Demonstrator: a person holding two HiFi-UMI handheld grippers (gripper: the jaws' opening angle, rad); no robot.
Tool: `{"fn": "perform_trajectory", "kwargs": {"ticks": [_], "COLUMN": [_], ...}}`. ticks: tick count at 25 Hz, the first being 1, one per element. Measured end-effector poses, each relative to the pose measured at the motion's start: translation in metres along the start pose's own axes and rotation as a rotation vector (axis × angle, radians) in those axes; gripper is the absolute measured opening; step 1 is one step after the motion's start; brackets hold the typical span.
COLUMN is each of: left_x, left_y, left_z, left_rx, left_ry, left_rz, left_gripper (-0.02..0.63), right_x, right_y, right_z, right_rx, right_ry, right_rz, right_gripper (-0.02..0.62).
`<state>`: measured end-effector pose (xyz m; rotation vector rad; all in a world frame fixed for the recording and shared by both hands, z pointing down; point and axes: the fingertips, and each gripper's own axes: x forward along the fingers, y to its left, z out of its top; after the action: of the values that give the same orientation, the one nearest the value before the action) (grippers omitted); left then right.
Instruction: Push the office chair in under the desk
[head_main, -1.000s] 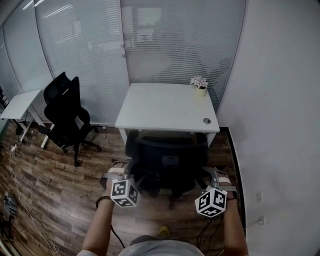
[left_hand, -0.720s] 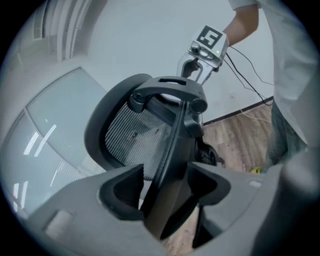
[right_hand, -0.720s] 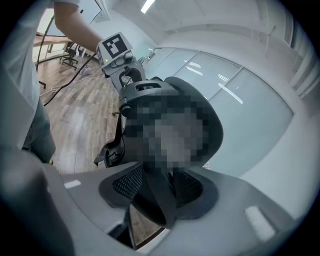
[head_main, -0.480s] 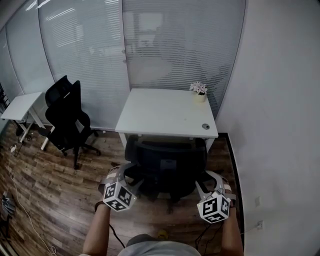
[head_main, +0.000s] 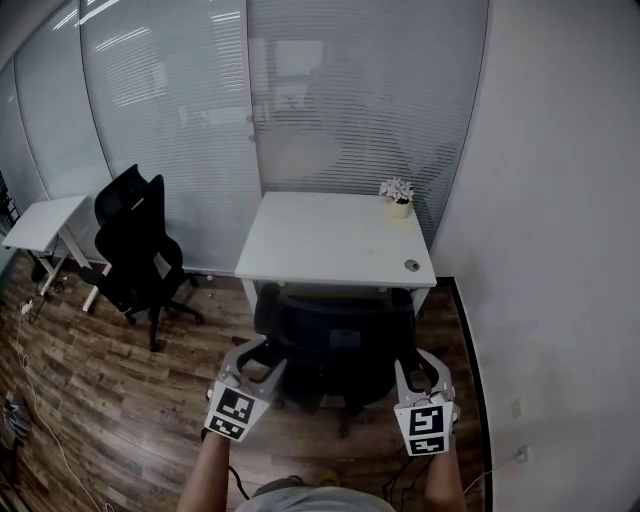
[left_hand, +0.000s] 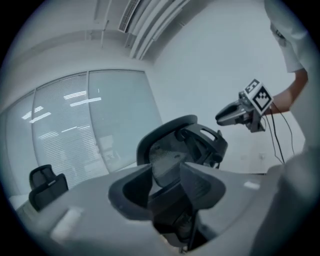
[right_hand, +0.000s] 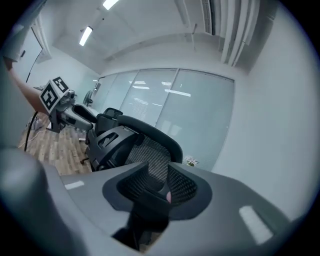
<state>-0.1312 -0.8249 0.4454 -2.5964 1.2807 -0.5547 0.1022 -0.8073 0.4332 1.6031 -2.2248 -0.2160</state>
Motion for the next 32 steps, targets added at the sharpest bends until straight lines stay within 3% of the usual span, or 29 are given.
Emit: {"fn": "perform_trajectory", "kwargs": {"ticks": [5,11,19,23,32], "left_x": [-0.014,-0.029,-0.041,-0.043,-0.051], "left_y": [0.017,0.032,0.023,0.024,0.020], "left_z": [0.008,0.012,0.017,0.020,0.029], "left_rx": [-0.106,-0.153,-0.172,-0.173,-0.166], "left_ry": [-0.070,-0.111,-0.132,-0.139,-0.140], "left_rz": [0.071,0.125,0.128,0.145,0.153], "left_gripper": [0.125,0.076,0.014,-0.002,-0.002], "right_x": [-0.010,-0.022,-0.036,-0.038,-0.050], "right_y": [-0.001,-0.002,-0.003,-0.004,-0.003], "right_z": [0.003,0.007,0.007,0.010,0.014], "right_rx": [0.118,0.205,0.321,0.275,0.283], "right_ry": [-0.025,-0.042,-0.031,-0.030,-0.039], "right_rz": [-0.064,-0.104,-0.107,-0.121,-0.124], "right_gripper": [0.083,0.055,0.002,0.002,0.002]}}
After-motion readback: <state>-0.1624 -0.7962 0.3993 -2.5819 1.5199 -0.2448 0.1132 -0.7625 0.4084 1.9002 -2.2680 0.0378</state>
